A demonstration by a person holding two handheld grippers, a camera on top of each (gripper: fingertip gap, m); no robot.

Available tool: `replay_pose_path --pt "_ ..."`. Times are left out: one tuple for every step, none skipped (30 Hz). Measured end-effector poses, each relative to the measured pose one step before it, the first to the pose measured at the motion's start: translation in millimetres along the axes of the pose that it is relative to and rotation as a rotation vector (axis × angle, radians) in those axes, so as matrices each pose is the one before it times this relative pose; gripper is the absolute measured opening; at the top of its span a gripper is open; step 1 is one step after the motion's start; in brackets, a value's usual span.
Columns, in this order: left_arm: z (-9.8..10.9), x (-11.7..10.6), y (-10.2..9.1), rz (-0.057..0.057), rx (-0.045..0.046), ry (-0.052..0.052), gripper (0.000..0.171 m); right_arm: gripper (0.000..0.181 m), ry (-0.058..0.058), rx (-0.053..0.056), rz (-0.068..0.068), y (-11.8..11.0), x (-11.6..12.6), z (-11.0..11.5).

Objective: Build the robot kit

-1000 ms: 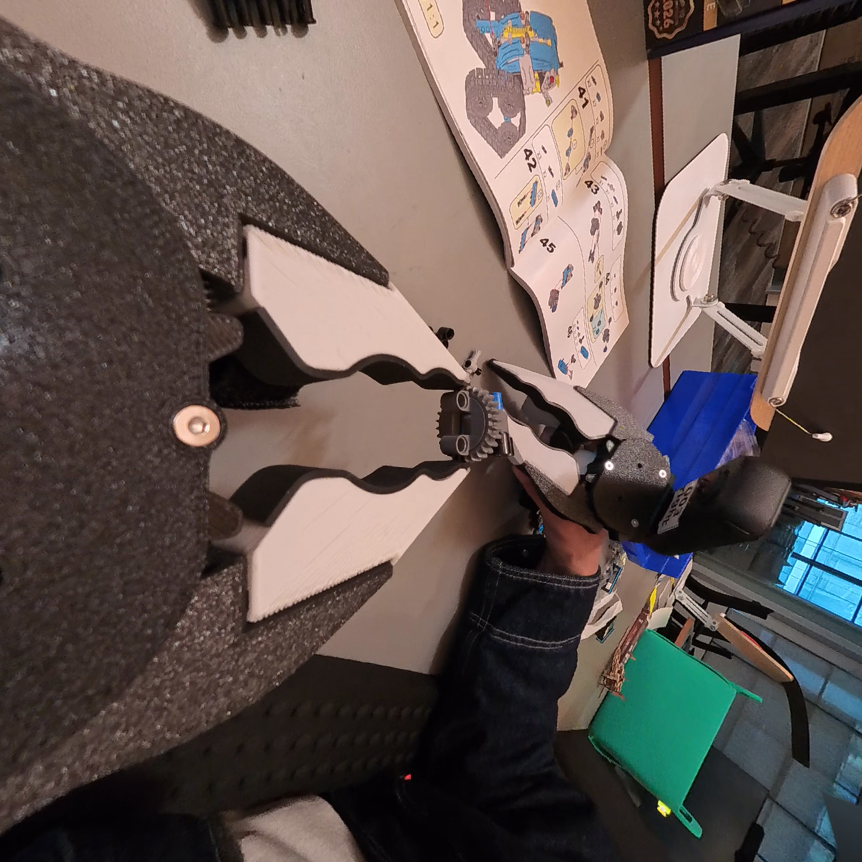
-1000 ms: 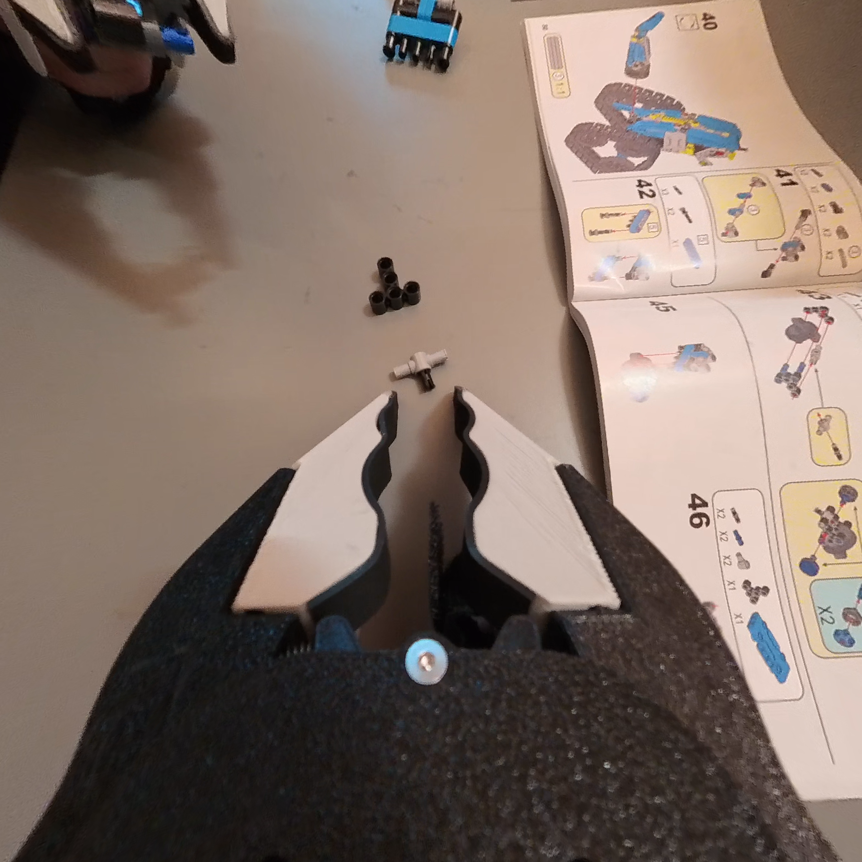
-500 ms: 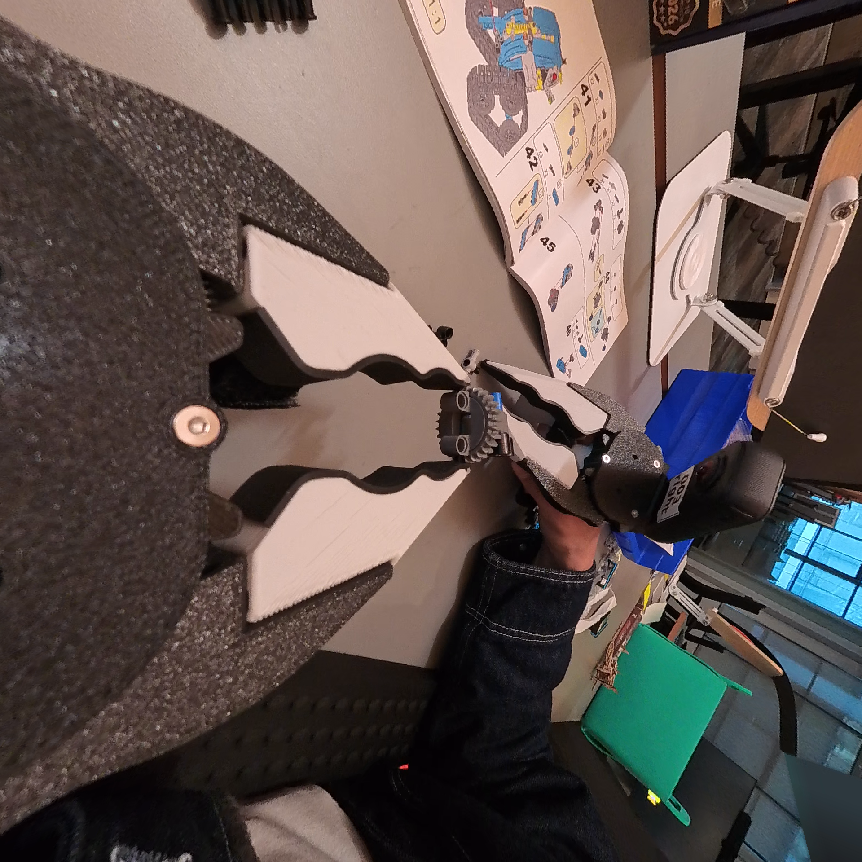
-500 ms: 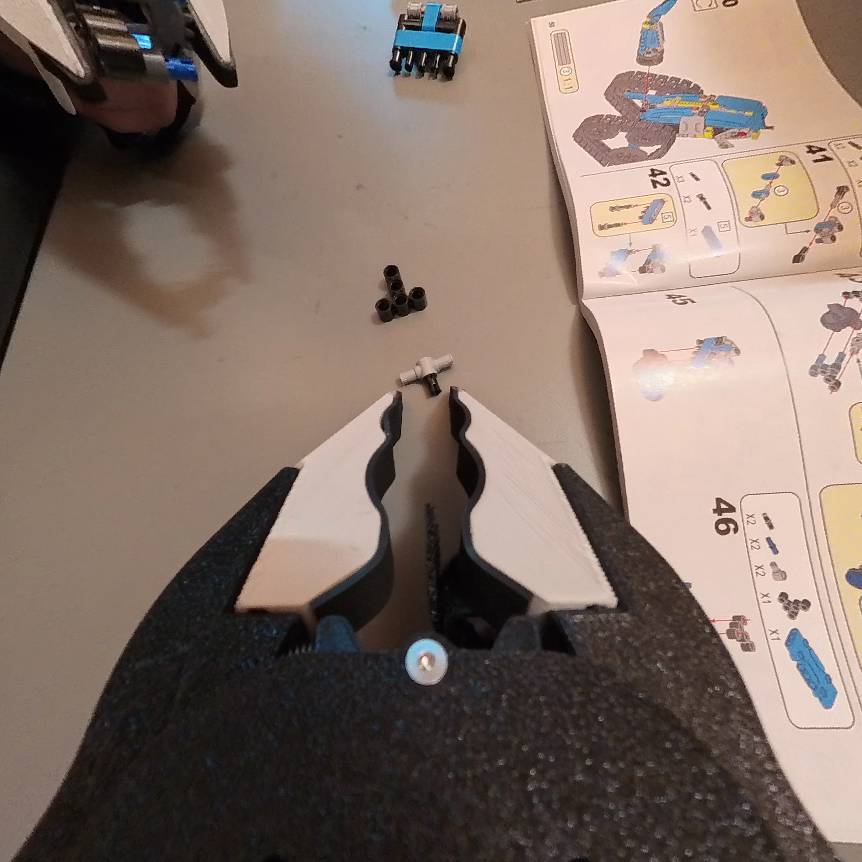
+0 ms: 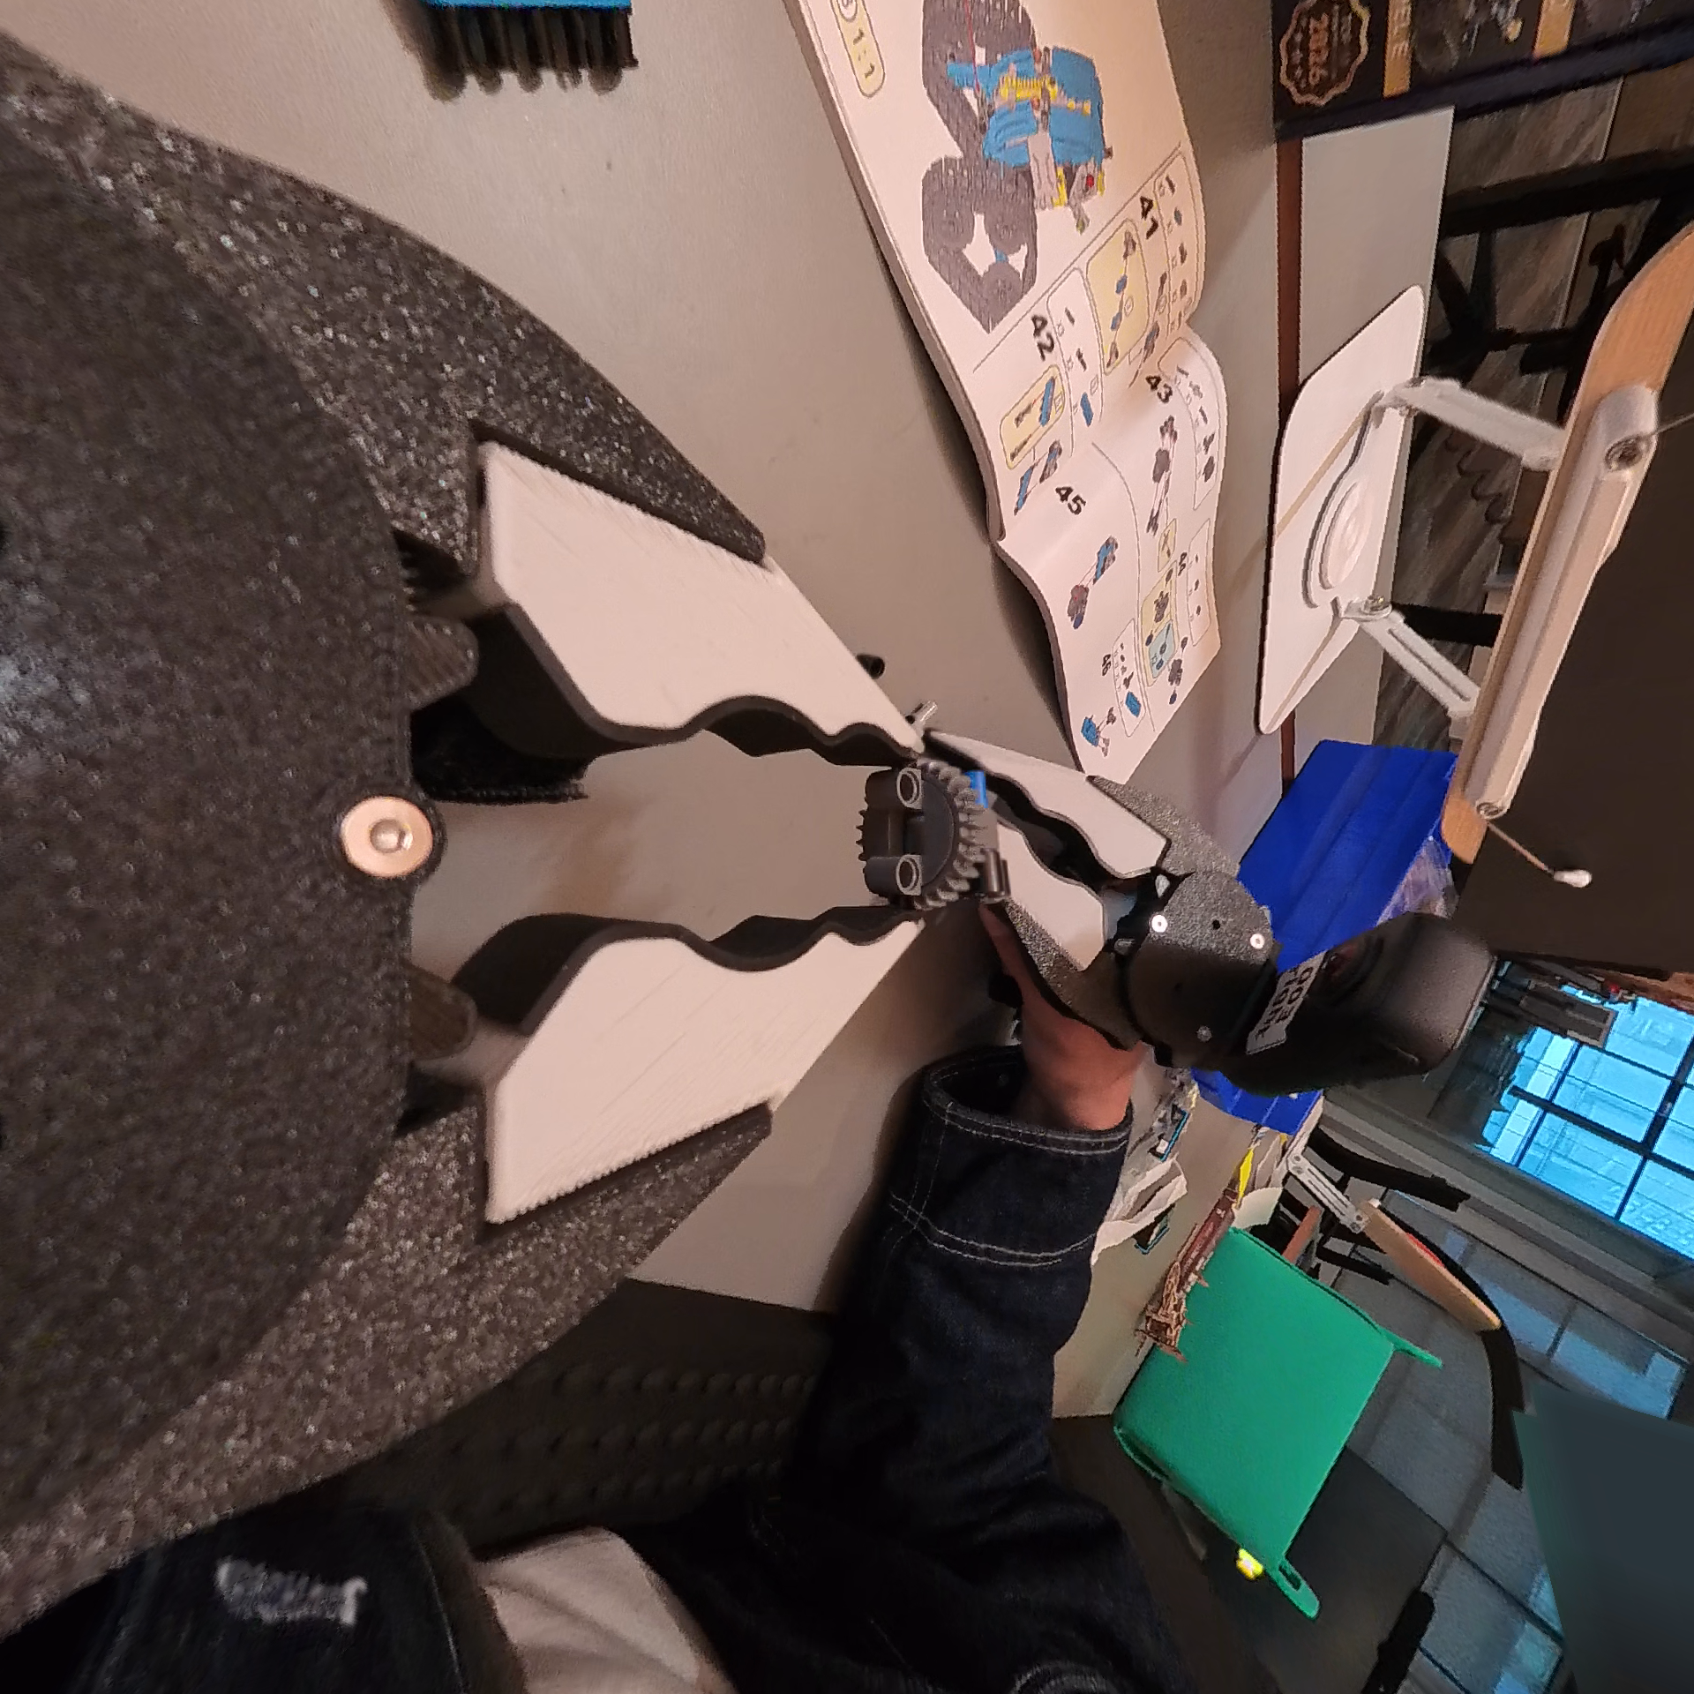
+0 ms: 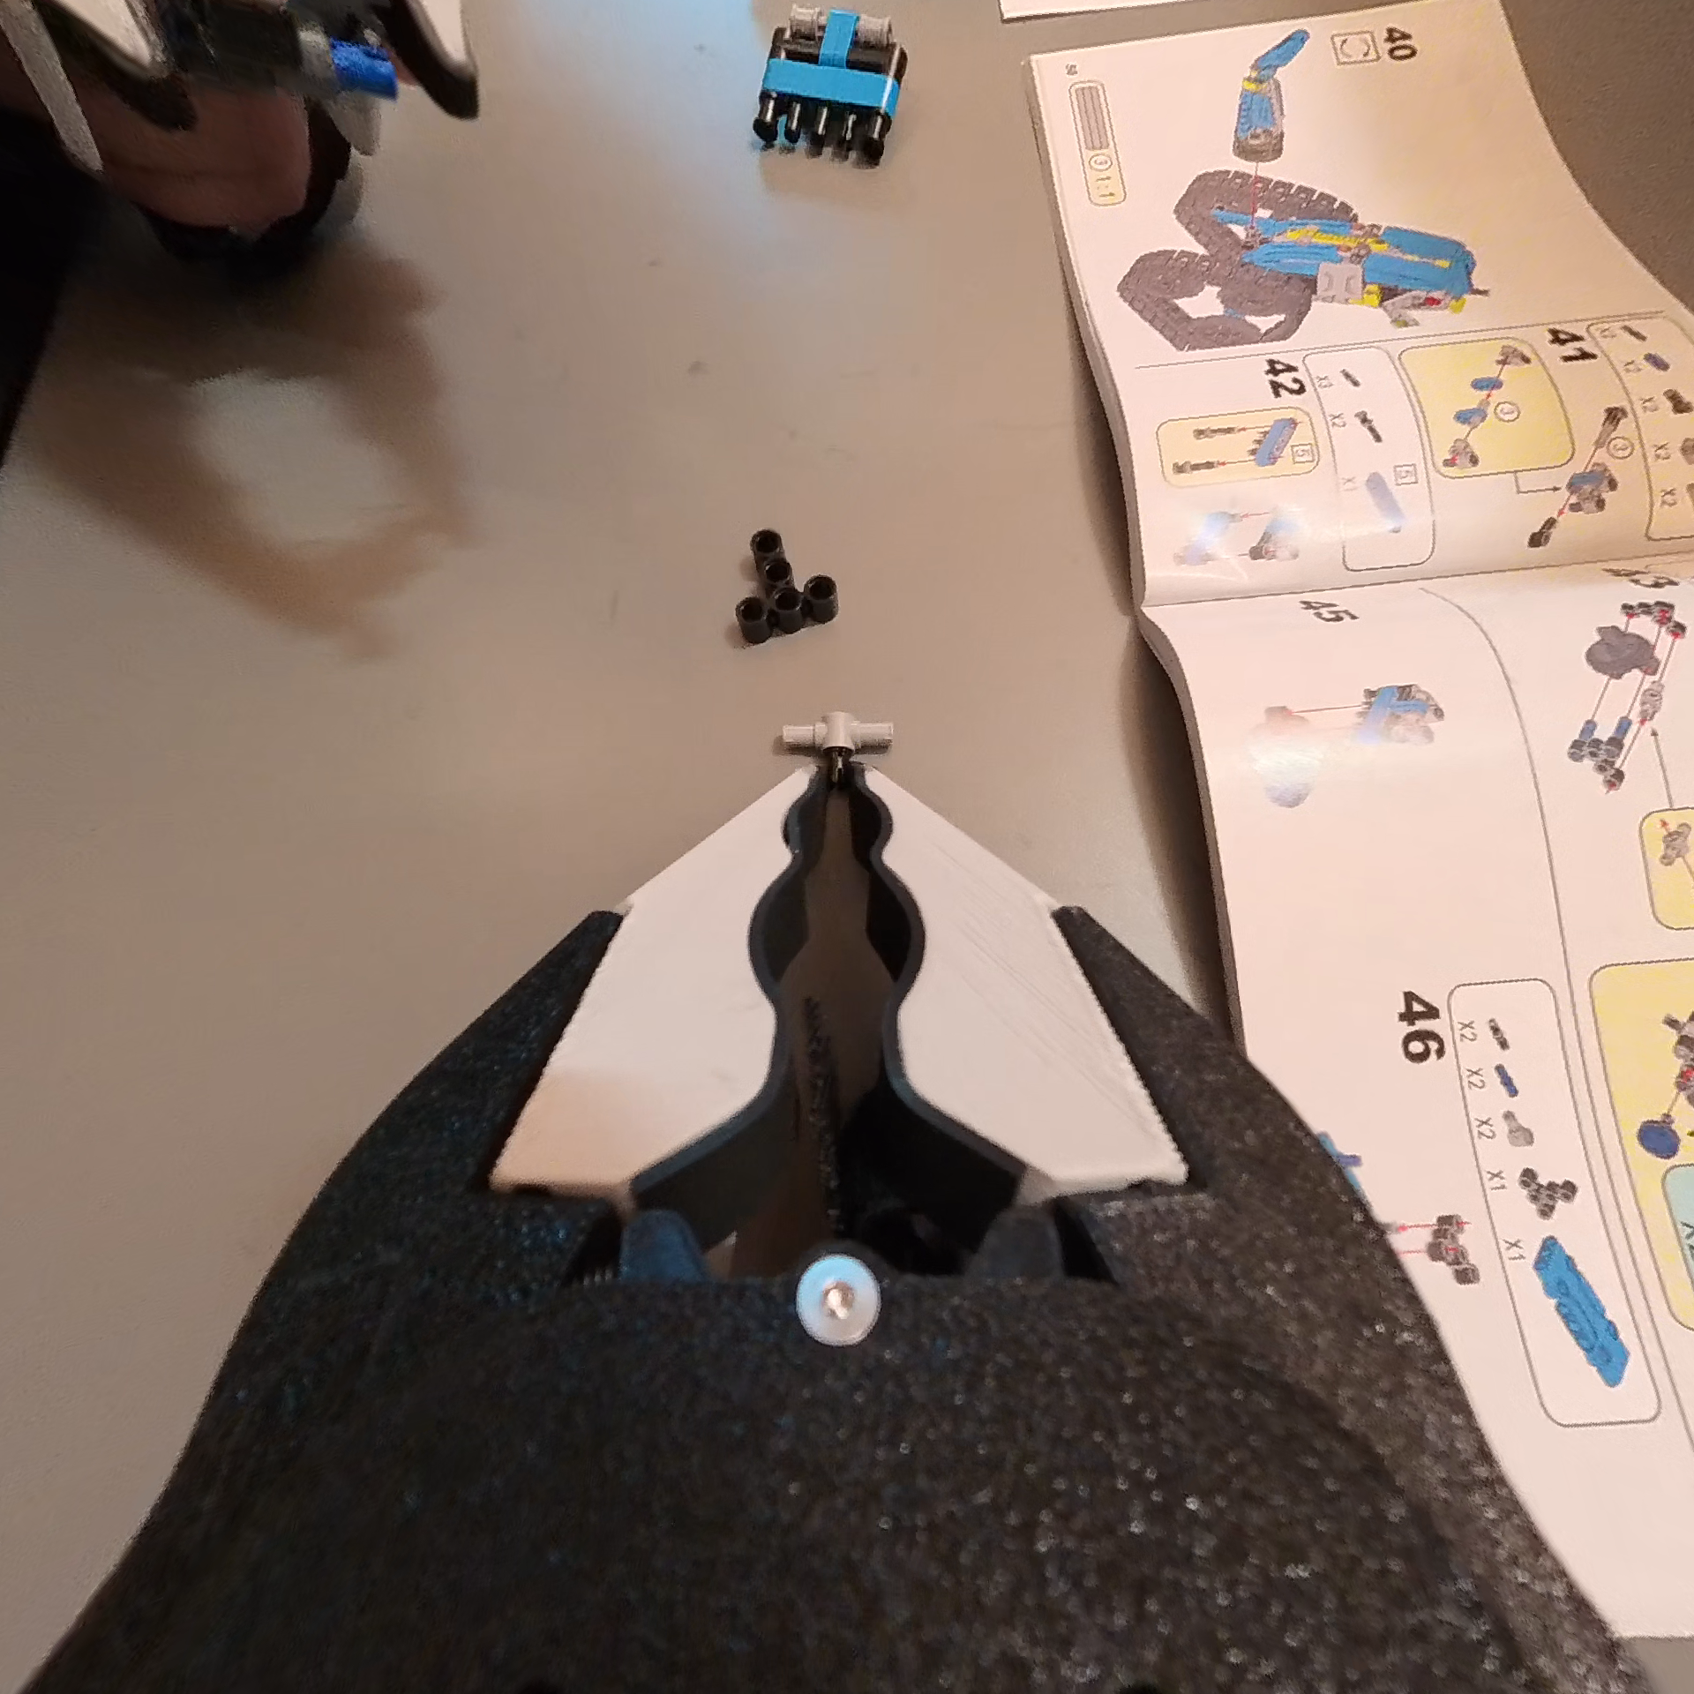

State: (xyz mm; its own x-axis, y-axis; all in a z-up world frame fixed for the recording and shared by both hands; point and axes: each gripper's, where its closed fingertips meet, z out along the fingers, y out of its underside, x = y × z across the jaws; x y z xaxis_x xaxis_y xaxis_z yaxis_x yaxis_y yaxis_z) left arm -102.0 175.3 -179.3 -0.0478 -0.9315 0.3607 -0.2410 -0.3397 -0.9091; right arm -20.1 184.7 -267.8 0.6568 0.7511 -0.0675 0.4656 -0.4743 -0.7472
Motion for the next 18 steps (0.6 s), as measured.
replay_pose_path --pt "-1.22 -1.66 -1.01 -0.0056 0.00614 -0.0052 0.030 0.004 -0.0030 0.0008 0.0127 -0.33 0.13 0.30" --pt "-1.07 -2.14 -0.73 -0.0054 0.00397 -0.0074 0.030 0.004 -0.0063 0.0011 0.0106 -0.33 -0.27 0.10" --pt "-0.53 -2.89 -1.08 -0.0033 0.00395 -0.0098 0.030 0.004 -0.0123 0.0072 0.0173 -1.24 -0.67 -0.35" --pt "-1.43 -3.66 -1.43 -0.0043 0.00494 -0.0102 0.030 0.004 -0.0031 0.0228 0.0289 -3.45 1.02 -1.24" --pt "-0.64 -1.68 -1.23 -0.0072 0.00776 -0.0084 0.030 0.004 -0.0147 0.0410 0.0489 -6.10 0.30 -2.37" --pt "-1.23 -3.42 -1.51 -0.0122 0.00951 -0.0106 0.030 0.004 -0.0273 0.0489 0.0597 -6.98 -0.77 -2.89" --pt "-1.33 -4.89 -1.78 -0.0162 0.01077 -0.0178 0.030 0.004 -0.0228 0.0449 0.0671 -6.04 0.58 -2.81" --pt "-2.89 -8.23 -2.77 -0.0193 0.01582 -0.0326 0.030 0.004 -0.0183 0.0315 0.0708 -3.38 1.93 -1.91" --pt "-4.01 -9.89 -4.56 -0.0258 0.02669 -0.0330 0.030 0.004 -0.0294 0.0200 0.0745 -1.10 0.90 -1.34" --pt "-4.24 -8.07 -5.77 -0.0419 0.03254 -0.0138 0.030 0.004 -0.0354 0.0227 0.0754 -1.65 0.54 -1.86" --pt "-3.77 -5.00 -6.03 -0.0532 0.03276 0.0051 0.030 0.004 -0.0191 0.0276 0.0616 -2.85 2.44 -2.67" --pt "-2.80 -3.43 -4.23 -0.0578 0.02519 0.0178 0.030 0.004 -0.0044 0.0235 0.0449 -3.27 3.66 -2.80" --pt "-1.73 -2.91 -2.43 -0.0556 0.01378 0.0175 0.030 0.004 -0.0085 0.0132 0.0290 -2.09 1.79 -1.80" --pt "-1.30 -2.87 -0.92 -0.0455 0.00587 0.0128 0.030 0.004 -0.0062 0.0042 0.0145 -0.75 0.71 -0.63" --pt "-1.29 -2.39 -1.15 -0.0312 0.00542 0.0073 0.030 0.004 -0.0026 -0.0003 0.0012 0.02 -0.16 0.07" --pt "-1.29 -1.50 -2.13 -0.0182 0.00951 0.0060 0.030 0.004 -0.0022 -0.0028 -0.0067 0.42 -0.78 0.35" --pt "-0.64 -0.16 -2.21 -0.0095 0.00762 0.0087 0.030 0.004 -0.0052 -0.0043 -0.0069 0.60 -1.32 0.54" --pt "0.29 0.54 -1.19 -0.0049 0.00166 0.0097 0.030 0.004 -0.0003 -0.0014 -0.0016 0.24 -0.11 0.14"
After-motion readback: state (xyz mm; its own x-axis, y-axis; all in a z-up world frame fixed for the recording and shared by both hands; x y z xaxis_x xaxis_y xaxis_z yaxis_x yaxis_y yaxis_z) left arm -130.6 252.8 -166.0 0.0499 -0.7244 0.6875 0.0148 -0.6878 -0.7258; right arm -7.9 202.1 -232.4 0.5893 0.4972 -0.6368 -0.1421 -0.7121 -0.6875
